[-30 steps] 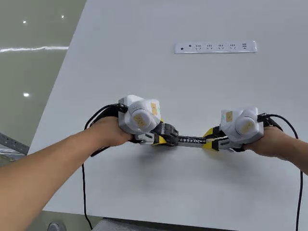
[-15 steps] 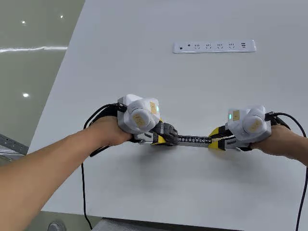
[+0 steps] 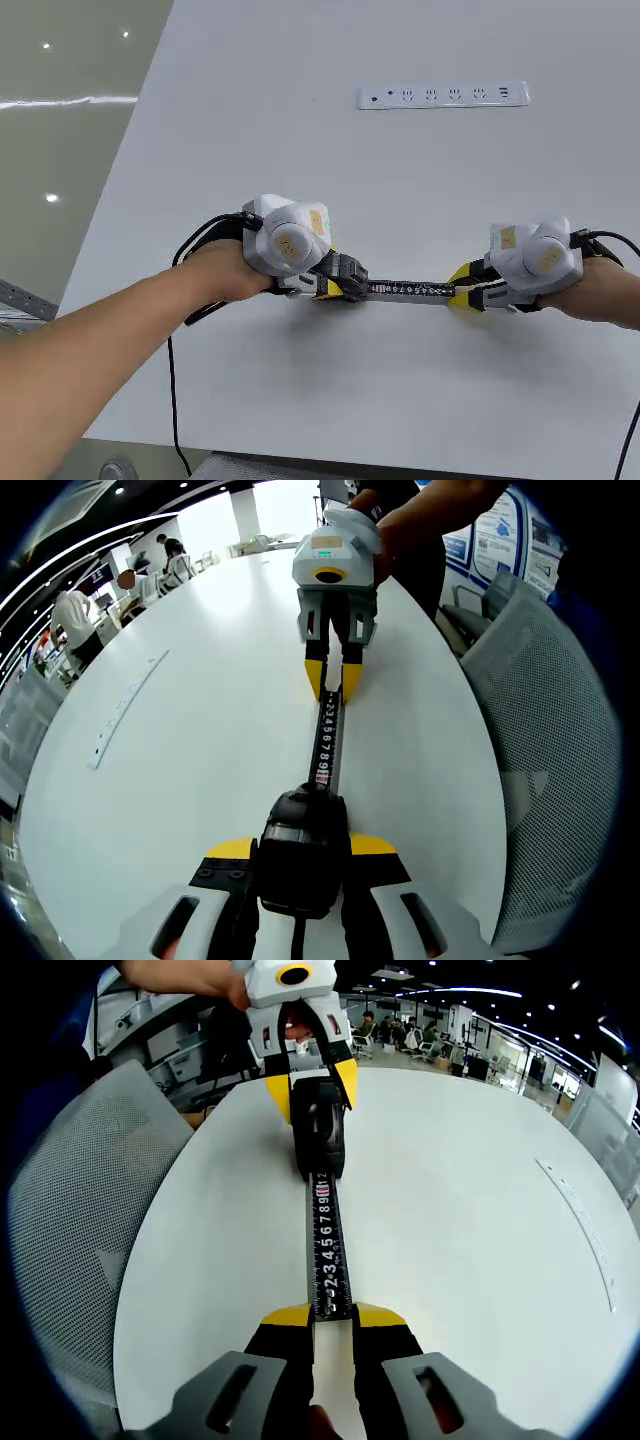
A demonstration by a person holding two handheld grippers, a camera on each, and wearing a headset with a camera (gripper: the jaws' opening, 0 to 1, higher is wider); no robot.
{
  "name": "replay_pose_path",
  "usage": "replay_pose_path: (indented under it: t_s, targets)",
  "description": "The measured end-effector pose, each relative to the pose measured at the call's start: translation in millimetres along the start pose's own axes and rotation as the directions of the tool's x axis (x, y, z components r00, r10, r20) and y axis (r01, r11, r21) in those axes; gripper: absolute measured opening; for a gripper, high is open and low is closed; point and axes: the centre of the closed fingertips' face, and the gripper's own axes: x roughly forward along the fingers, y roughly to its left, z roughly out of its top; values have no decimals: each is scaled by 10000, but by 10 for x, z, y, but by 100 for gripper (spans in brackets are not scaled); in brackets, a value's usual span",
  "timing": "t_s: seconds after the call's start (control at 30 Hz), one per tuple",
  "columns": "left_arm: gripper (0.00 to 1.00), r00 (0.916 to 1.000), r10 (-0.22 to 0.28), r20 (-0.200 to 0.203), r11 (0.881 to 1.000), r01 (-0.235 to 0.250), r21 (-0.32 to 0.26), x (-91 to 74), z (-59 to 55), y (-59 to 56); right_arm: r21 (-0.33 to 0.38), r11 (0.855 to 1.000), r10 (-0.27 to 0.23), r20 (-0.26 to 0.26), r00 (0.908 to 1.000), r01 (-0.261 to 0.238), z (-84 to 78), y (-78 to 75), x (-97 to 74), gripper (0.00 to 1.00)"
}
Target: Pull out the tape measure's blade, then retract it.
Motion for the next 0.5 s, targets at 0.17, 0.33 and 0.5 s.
replay_pose_path:
  t_s: [0.17,0.33,0.5]
  targets:
    - [27,10000,-12,-31,10000,12,0,0,2,0,43,10000,20,-44,10000,-20,-54,-5,-35,10]
    - [27,10000,-10,-33,10000,10,-15,-2,2,0,71,10000,6,-90,10000,-5,-104,-17,-61,10]
    - [27,10000,4,-43,10000,-4,-51,1,0,3,117,9999,-27,-124,9999,28,-153,-27,-106,10]
